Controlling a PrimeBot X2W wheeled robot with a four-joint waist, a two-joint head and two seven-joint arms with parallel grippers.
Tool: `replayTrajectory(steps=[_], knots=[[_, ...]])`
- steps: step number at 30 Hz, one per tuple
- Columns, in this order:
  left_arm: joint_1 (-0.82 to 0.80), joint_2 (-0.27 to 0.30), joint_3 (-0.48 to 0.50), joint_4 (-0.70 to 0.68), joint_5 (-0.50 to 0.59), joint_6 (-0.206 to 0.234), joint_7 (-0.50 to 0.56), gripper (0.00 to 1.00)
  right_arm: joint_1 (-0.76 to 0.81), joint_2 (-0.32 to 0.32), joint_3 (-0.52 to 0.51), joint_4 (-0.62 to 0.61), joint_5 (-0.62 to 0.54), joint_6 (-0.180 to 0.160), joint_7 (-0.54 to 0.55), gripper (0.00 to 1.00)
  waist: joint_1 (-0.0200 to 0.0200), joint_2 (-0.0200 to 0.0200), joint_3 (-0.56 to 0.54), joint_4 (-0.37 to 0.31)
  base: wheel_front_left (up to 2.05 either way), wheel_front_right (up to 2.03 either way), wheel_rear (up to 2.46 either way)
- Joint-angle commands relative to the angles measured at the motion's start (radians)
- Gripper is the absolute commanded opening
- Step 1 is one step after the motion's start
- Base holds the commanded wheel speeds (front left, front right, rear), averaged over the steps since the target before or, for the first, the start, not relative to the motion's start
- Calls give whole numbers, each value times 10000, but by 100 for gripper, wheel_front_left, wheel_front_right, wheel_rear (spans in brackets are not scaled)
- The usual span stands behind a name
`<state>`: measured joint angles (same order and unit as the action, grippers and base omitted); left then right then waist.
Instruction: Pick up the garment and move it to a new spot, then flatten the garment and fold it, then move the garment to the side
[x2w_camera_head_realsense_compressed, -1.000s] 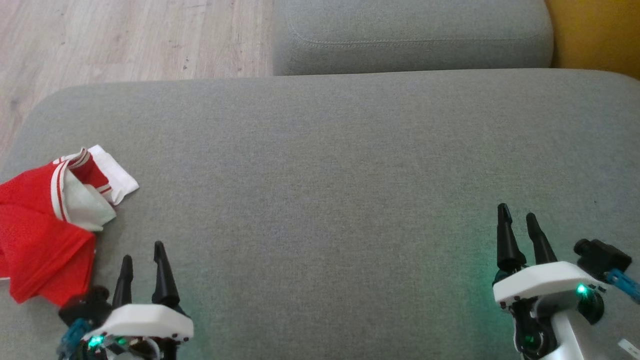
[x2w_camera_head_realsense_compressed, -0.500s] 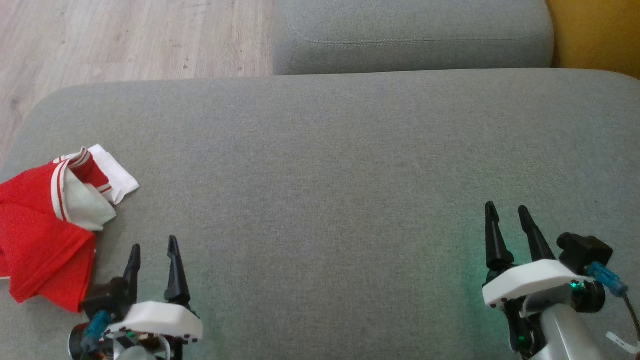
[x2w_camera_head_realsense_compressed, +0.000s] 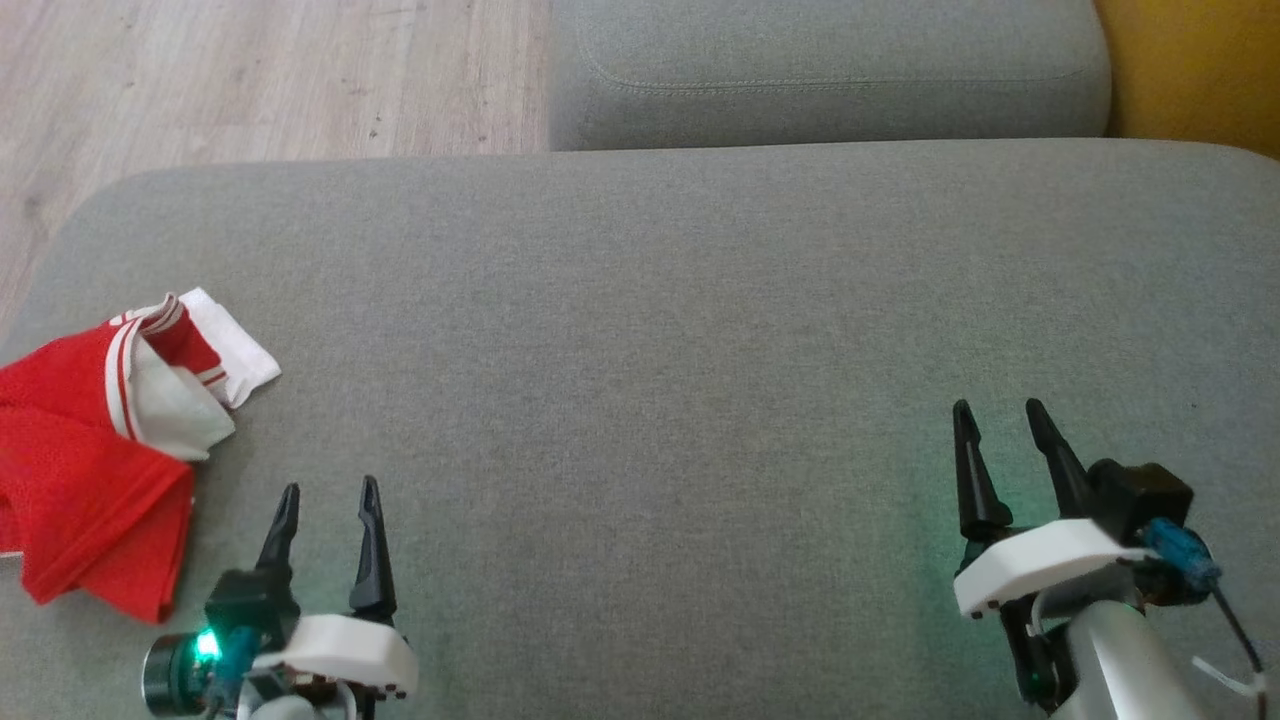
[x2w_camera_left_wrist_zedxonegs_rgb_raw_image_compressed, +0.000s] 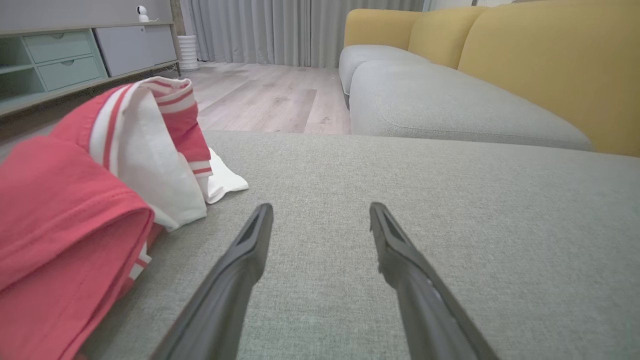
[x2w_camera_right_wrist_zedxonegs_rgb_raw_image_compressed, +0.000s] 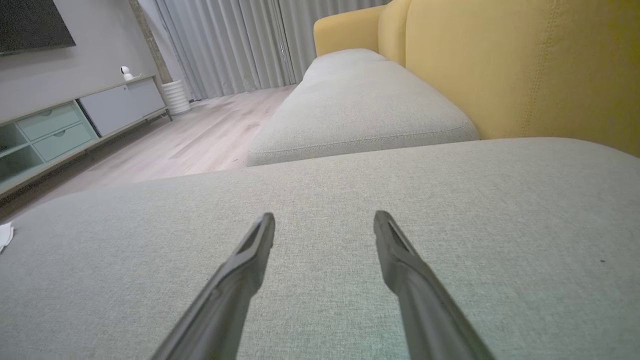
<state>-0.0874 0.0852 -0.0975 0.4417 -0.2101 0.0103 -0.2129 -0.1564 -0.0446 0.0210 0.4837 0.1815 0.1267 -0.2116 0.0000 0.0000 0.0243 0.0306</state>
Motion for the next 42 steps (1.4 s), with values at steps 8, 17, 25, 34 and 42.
replayTrajectory(steps=[8,17,25,34,42], knots=[[-445,31,333,-217,1090,189,-384,100,-302,-54,175,-192,-1079,40,-398,100,0,0,-29,-50,0,0,0],[-352,-116,478,-243,1454,145,-488,100,-200,-57,88,-95,-1405,40,-502,100,0,0,-54,2,0,0,0],[-389,-220,621,-256,1382,73,-488,100,-196,-57,299,-132,-1302,40,-502,100,0,0,75,812,0,0,0],[-173,-297,722,-144,1279,40,-488,100,-204,-57,1029,-127,-1017,40,-502,100,0,0,181,2951,0,0,0],[243,-169,1189,-168,1244,-153,-488,100,-394,-57,2167,20,-483,40,-502,100,0,0,264,4685,0,0,0]])
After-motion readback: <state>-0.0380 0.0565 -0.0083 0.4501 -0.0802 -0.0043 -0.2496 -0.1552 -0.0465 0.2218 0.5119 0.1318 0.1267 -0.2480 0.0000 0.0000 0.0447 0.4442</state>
